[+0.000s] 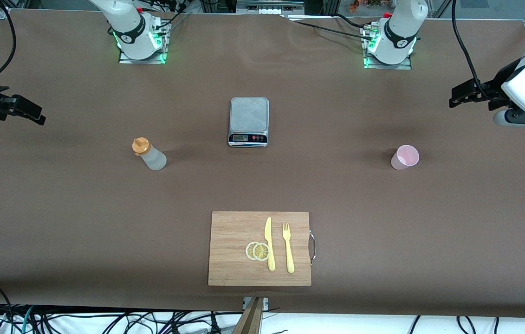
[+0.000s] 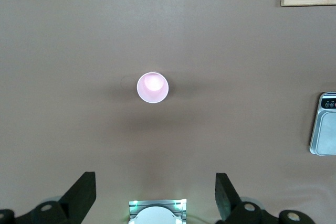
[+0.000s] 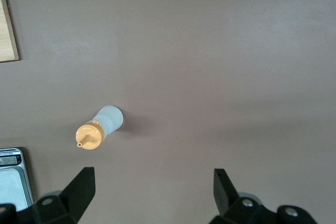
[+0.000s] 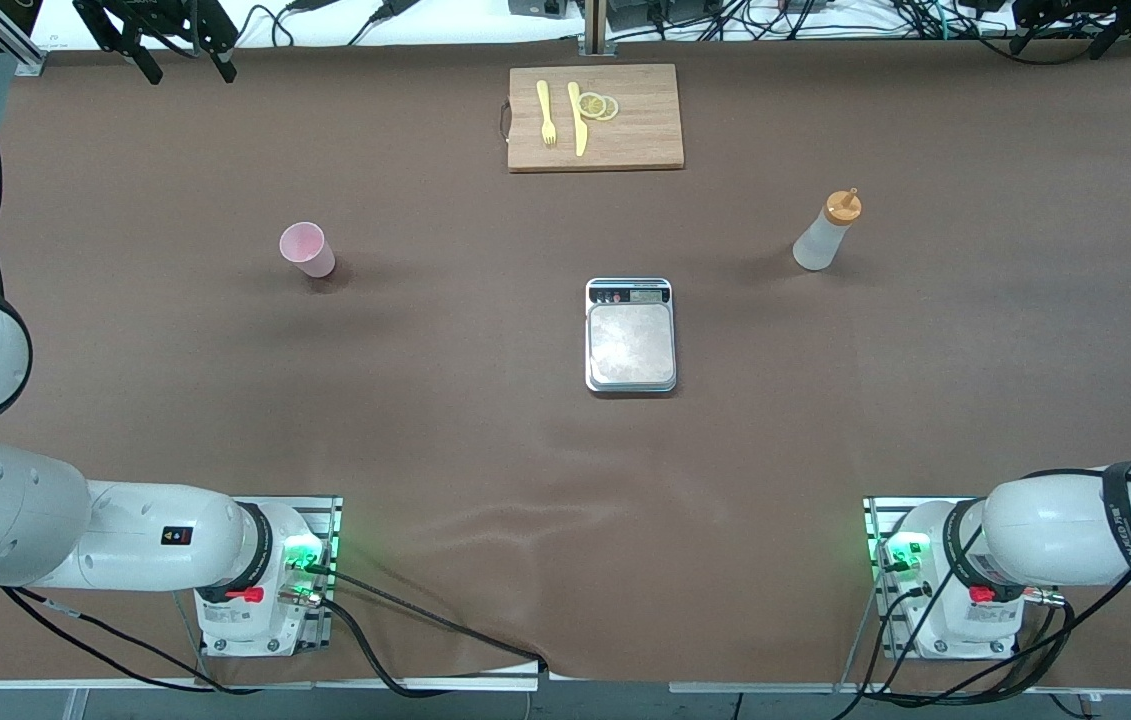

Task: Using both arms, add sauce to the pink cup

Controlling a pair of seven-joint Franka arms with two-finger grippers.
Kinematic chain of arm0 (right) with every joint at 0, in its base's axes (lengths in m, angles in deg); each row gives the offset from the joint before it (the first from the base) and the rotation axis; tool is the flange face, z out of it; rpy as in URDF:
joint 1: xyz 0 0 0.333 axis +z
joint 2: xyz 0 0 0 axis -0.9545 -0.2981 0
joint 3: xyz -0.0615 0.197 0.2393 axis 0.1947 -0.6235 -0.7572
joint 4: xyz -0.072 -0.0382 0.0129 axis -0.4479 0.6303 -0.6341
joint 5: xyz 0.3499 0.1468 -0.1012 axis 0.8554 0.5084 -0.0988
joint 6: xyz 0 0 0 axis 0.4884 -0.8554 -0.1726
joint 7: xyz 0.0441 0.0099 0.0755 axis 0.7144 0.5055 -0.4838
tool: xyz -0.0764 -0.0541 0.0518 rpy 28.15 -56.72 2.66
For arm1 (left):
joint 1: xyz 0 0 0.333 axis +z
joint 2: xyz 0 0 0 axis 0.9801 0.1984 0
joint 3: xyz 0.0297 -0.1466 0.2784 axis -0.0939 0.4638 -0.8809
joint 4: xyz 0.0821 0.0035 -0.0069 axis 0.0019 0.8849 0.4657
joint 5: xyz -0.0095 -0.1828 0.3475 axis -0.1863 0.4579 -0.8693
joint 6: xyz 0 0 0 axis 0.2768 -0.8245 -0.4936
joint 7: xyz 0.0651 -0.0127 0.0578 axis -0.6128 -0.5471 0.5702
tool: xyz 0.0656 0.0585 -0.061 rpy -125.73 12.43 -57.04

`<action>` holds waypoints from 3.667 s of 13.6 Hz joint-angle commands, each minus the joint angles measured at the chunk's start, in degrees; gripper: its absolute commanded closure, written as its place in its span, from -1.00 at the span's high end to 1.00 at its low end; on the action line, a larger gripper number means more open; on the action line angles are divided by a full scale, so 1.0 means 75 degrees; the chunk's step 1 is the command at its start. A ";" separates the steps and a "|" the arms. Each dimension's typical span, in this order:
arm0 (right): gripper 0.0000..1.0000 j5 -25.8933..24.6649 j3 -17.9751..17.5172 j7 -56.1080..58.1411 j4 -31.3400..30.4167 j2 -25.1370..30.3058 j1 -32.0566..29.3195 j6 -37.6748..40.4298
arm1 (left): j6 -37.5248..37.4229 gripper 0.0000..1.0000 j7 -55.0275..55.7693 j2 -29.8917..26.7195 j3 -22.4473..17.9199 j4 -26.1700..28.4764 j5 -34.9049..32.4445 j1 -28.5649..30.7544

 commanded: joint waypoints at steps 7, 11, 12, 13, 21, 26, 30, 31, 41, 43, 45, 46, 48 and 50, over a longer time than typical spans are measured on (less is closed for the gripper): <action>1.00 0.0113 -0.0010 -0.0071 -0.0048 0.0107 0.0013 0.0077 | -0.0056 1.00 0.0030 0.0331 0.0098 -0.0389 -0.0175 0.0123; 1.00 0.0102 -0.0010 -0.0060 -0.0048 0.0096 0.0013 0.0077 | -0.0056 1.00 0.0019 0.0331 0.0075 -0.0377 -0.0163 0.0135; 1.00 0.0113 -0.0010 -0.0060 -0.0048 0.0096 0.0013 0.0077 | -0.0056 1.00 0.0007 0.0331 0.0063 -0.0377 -0.0163 0.0135; 1.00 0.0113 -0.0010 -0.0060 -0.0048 0.0096 0.0013 0.0077 | -0.0056 1.00 0.0007 0.0342 0.0063 -0.0388 -0.0163 0.0135; 1.00 0.0113 -0.0010 -0.0060 -0.0048 0.0096 0.0013 0.0077 | -0.0056 1.00 0.0066 0.0343 0.0087 -0.0389 -0.0163 0.0111; 1.00 0.0113 -0.0010 -0.0060 -0.0048 0.0096 0.0013 0.0077 | -0.0056 1.00 0.0077 0.0343 0.0087 -0.0389 -0.0152 0.0111; 1.00 0.0113 -0.0010 -0.0060 -0.0048 0.0107 0.0013 0.0077 | -0.0056 1.00 0.0089 0.0354 0.0098 -0.0389 -0.0152 0.0088; 1.00 0.0113 -0.0010 -0.0060 -0.0048 0.0096 0.0013 0.0077 | -0.0056 1.00 0.0089 0.0354 0.0087 -0.0389 -0.0152 0.0111; 1.00 0.0113 -0.0010 -0.0060 -0.0048 0.0096 0.0013 0.0077 | -0.0045 1.00 0.0019 0.0623 0.0017 -0.0435 -0.0140 0.0181; 1.00 0.0113 -0.0010 -0.0059 -0.0048 0.0108 0.0013 0.0077 | -0.0045 1.00 -0.0005 0.0892 0.0005 -0.0645 -0.0128 0.0310; 1.00 0.0113 -0.0010 -0.0060 -0.0048 0.0096 0.0013 0.0077 | 0.0072 1.00 -0.0016 0.1289 -0.0007 -0.0646 -0.0175 0.0369; 1.00 0.0113 -0.0010 -0.0060 -0.0048 0.0096 0.0013 0.0088 | 0.0316 1.00 -0.0016 0.1547 -0.0007 -0.0635 -0.0164 0.0532; 1.00 0.0113 -0.0010 -0.0048 -0.0048 0.0096 0.0013 0.0100 | 0.0856 1.00 -0.0109 0.1830 -0.0007 -0.0483 -0.0152 0.0697; 1.00 0.0113 -0.0010 -0.0048 -0.0048 0.0096 0.0013 0.0124 | 0.1254 1.00 -0.0332 0.2064 -0.0007 -0.0180 -0.0152 0.0686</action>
